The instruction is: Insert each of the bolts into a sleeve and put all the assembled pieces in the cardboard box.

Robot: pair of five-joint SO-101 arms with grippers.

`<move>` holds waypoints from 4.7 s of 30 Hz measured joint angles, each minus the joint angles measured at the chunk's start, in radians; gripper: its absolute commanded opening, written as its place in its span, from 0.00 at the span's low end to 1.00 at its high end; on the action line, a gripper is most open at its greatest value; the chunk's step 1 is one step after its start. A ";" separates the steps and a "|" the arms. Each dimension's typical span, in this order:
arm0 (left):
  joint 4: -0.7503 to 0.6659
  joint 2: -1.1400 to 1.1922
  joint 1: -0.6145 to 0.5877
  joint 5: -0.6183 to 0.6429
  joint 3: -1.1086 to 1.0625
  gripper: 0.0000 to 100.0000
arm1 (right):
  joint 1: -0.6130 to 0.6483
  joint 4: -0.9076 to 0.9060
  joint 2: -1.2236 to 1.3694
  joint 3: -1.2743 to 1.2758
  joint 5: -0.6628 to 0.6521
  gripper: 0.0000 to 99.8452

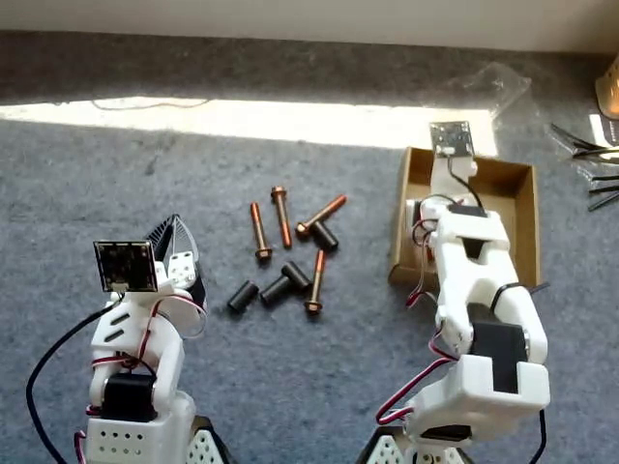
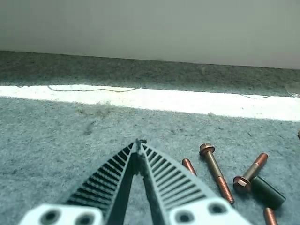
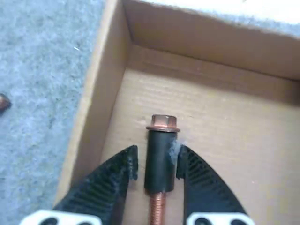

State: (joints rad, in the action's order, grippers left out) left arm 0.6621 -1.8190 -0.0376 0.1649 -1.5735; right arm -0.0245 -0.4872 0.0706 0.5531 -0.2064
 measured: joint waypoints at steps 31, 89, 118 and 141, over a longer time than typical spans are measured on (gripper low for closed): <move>0.000 0.000 0.000 0.000 0.000 0.01 | 0.041 -0.319 -0.419 -0.256 0.000 0.12; 0.000 0.000 0.000 0.000 0.000 0.01 | 0.506 0.054 -1.146 0.756 0.000 0.12; 0.000 0.000 0.000 0.000 0.000 0.01 | 0.453 -0.273 -1.146 0.497 0.000 0.12; 0.000 0.000 0.000 0.000 0.000 0.01 | 0.453 -0.359 -0.532 0.083 0.000 0.12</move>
State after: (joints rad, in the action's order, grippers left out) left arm 0.6621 -1.8190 -0.0376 0.1649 -1.5735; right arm 0.4281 -0.8462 -0.4618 0.6360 -0.2064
